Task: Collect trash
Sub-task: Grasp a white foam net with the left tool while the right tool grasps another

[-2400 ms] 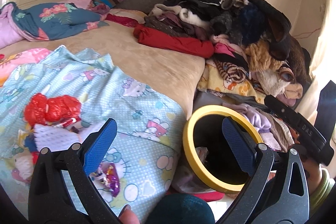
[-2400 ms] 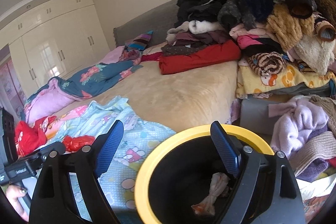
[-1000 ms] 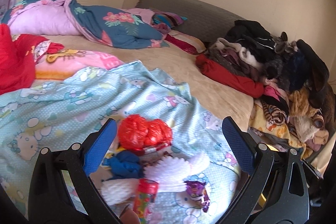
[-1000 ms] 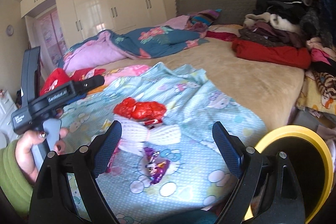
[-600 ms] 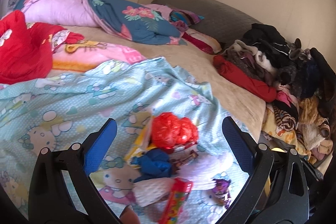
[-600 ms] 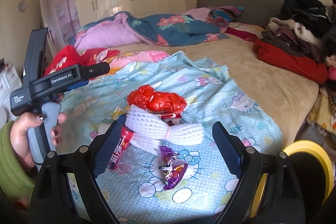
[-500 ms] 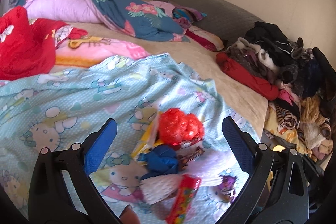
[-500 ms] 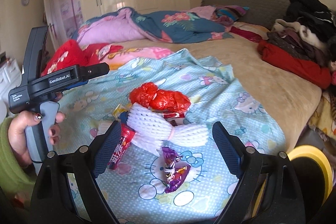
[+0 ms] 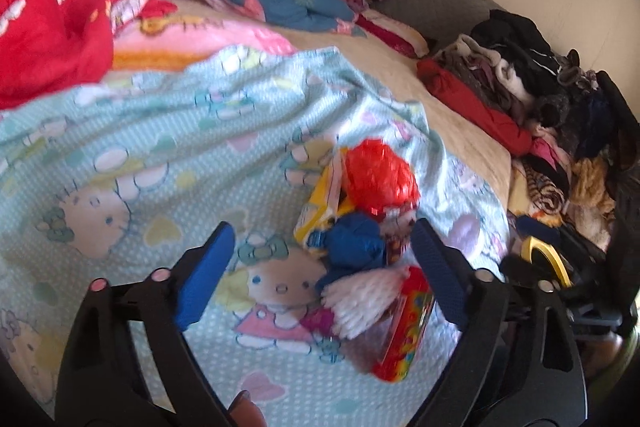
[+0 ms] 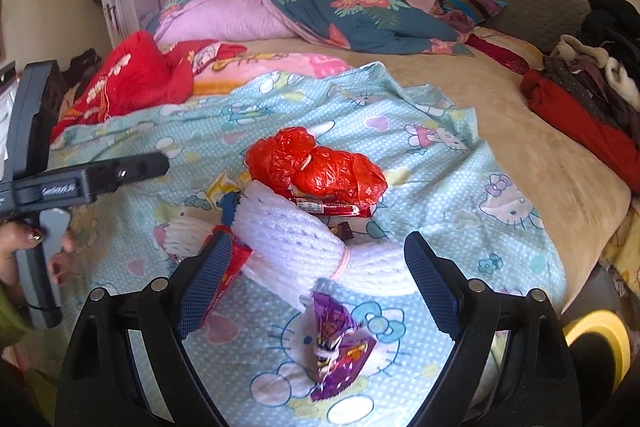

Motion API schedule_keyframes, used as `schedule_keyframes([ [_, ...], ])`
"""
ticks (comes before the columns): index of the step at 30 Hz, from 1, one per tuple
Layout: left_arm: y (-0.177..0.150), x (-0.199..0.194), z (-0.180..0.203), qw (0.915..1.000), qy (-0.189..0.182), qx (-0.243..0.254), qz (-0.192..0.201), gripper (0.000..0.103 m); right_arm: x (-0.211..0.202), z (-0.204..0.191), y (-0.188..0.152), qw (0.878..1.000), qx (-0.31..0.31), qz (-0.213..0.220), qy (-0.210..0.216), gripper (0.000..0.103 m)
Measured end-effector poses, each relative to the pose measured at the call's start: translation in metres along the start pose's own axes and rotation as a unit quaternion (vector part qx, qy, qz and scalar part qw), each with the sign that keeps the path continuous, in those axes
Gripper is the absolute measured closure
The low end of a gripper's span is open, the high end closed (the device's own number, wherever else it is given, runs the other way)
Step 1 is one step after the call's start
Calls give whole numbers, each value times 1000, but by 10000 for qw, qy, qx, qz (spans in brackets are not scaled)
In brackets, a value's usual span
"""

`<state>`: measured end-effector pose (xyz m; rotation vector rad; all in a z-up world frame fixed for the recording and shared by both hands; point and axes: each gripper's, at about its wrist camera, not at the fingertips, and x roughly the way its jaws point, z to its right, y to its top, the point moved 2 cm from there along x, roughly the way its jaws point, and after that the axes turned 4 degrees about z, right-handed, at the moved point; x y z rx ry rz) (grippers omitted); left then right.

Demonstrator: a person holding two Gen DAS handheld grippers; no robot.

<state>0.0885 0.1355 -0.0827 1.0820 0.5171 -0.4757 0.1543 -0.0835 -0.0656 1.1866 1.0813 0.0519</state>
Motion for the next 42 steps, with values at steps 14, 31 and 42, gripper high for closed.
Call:
schedule_keyframes([
  [14,-34,27,5,9945,-654,-108,-809,55,52,9,-2,9954,63,-681,675,102],
  [31,-20,25,18,9966,-622,10,-532,96,38,84,-15,9889,1364,-545,226,42],
  [42,-5,19,38,9983,-490,201,-252,96,65,105,-25,9569,2601,-504,1193,89],
])
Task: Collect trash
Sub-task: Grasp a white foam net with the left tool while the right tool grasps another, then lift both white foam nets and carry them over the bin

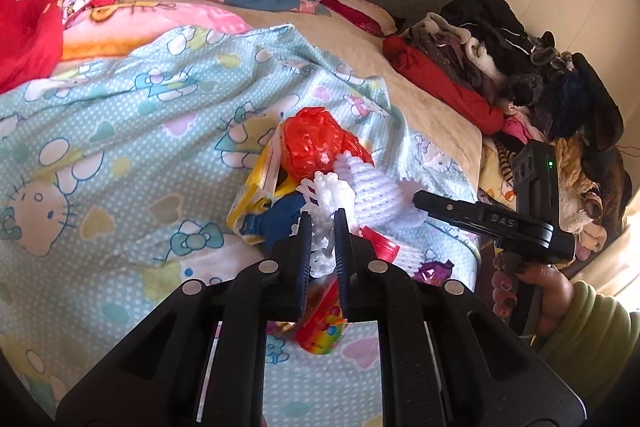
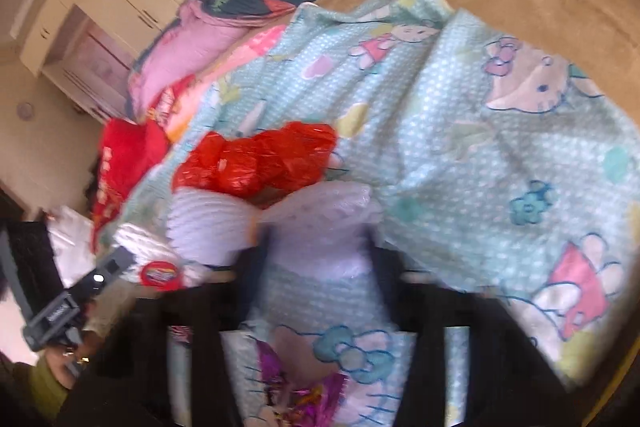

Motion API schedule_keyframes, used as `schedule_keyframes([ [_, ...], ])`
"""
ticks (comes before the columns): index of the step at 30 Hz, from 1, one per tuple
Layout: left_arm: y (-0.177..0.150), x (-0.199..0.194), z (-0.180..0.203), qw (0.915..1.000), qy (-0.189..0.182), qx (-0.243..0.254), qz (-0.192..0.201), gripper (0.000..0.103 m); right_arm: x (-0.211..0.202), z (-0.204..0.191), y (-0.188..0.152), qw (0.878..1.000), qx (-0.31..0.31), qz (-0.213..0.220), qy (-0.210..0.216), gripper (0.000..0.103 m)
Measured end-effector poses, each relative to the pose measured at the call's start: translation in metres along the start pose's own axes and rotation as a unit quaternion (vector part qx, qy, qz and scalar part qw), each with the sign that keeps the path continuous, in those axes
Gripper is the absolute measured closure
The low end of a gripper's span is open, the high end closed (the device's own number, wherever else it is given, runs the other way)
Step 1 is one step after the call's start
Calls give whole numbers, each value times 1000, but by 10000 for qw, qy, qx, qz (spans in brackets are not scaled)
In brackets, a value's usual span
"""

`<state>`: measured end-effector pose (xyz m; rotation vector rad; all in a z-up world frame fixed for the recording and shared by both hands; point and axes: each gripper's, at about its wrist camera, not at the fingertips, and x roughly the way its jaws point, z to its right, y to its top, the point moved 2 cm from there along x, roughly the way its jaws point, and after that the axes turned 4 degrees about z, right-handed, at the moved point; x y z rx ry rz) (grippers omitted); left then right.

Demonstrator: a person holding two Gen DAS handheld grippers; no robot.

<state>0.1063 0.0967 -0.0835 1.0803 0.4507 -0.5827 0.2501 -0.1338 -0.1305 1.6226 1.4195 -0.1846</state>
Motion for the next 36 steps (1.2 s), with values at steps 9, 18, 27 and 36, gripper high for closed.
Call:
schedule_keyframes([
  [9,13,-5,18,9997,-73,37,237,97,-55,-37,15,9918,-925,845,-243,91],
  [18,30,-16,43,9980,-250,142,565,97,-103,-46,17,9817,-1155,1425,-519,91],
  [27,38,-25,64,9963,-372,232,743,97,-143,-43,16,9749,-1047,1846,-674,91],
  [36,38,-25,88,9947,-544,377,786,97,-183,-38,10,9661,-1071,2178,-883,91],
])
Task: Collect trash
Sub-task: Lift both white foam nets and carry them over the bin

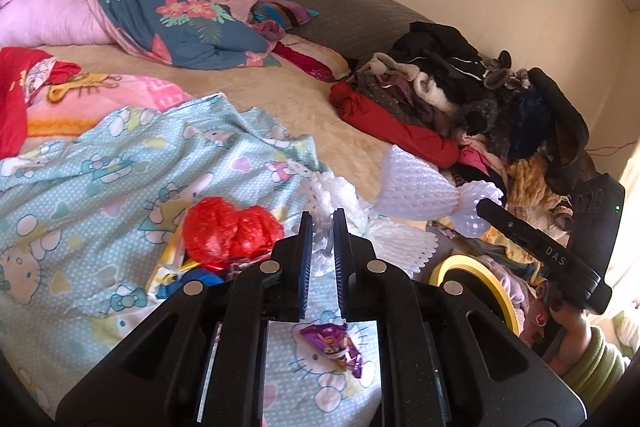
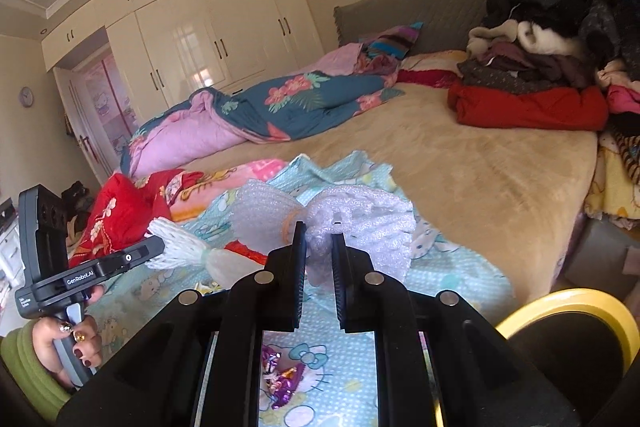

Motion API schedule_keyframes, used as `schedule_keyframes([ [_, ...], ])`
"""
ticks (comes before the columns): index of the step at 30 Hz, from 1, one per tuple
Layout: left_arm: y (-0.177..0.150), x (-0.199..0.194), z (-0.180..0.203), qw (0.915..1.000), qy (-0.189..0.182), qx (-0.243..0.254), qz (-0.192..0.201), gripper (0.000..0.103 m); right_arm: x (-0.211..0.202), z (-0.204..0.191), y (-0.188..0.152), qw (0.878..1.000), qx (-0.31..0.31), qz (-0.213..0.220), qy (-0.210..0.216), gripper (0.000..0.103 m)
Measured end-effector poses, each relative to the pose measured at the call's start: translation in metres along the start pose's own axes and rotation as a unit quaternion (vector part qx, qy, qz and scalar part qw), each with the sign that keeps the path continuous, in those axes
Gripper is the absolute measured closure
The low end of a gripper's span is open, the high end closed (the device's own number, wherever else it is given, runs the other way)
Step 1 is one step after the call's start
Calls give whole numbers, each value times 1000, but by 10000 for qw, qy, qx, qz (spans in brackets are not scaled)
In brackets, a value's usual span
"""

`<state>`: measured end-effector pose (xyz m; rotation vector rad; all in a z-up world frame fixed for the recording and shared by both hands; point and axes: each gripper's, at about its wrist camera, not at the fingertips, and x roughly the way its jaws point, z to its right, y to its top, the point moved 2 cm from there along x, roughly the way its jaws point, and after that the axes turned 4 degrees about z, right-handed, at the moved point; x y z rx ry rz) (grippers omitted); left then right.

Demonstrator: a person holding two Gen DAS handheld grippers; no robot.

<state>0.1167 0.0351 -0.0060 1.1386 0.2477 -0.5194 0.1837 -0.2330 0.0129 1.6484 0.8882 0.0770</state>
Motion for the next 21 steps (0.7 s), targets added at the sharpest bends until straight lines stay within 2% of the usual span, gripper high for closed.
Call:
schedule_keyframes([
  [21,-10,10,63,9984,-386,406,-97,97,-74,51,-10,9964,558,368,-514,91],
])
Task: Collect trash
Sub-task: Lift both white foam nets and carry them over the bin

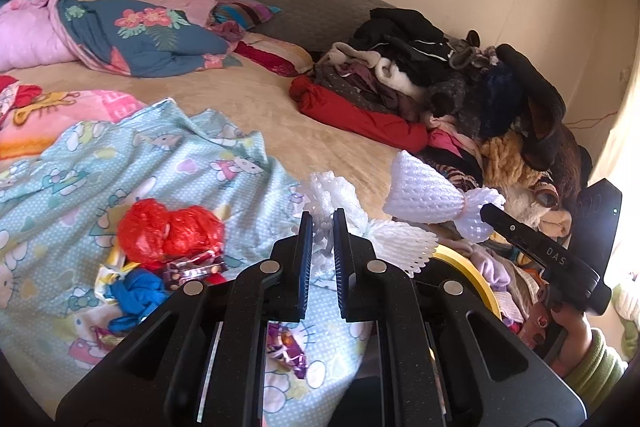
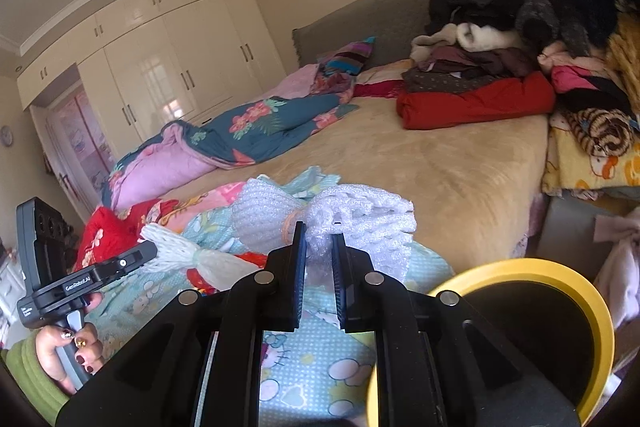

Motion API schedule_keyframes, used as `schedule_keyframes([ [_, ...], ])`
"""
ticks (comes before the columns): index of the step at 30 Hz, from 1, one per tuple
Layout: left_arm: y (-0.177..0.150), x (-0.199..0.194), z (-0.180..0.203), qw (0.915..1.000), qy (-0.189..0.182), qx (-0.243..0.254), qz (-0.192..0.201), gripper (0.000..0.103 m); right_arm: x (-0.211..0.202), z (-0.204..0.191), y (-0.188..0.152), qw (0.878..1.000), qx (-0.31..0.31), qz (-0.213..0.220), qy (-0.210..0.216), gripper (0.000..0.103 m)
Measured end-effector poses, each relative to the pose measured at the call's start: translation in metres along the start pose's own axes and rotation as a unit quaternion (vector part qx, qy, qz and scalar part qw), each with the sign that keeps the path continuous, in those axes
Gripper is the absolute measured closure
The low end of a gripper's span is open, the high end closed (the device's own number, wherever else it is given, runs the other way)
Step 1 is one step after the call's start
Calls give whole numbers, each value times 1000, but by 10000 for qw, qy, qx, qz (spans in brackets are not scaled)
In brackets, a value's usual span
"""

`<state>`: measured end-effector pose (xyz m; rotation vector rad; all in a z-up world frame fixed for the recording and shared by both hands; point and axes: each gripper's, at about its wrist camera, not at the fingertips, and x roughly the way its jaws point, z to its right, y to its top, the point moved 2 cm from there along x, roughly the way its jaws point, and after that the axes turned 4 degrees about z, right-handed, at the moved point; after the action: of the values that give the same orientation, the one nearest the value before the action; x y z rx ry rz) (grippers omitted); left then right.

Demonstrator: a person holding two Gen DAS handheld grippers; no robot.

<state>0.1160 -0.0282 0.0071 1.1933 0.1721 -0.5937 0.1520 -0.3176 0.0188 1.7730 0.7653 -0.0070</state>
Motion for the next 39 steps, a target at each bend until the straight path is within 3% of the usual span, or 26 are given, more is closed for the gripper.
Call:
schedule_keyframes([
  [26,-23,28,71,9967,-475,550,-362,97,-55,66,-18,9954,482,182,-802,91],
  [39,-43,45,104,9924,-685,794,-642,97,-71,106,-35,9890,755,68,-1273,91],
])
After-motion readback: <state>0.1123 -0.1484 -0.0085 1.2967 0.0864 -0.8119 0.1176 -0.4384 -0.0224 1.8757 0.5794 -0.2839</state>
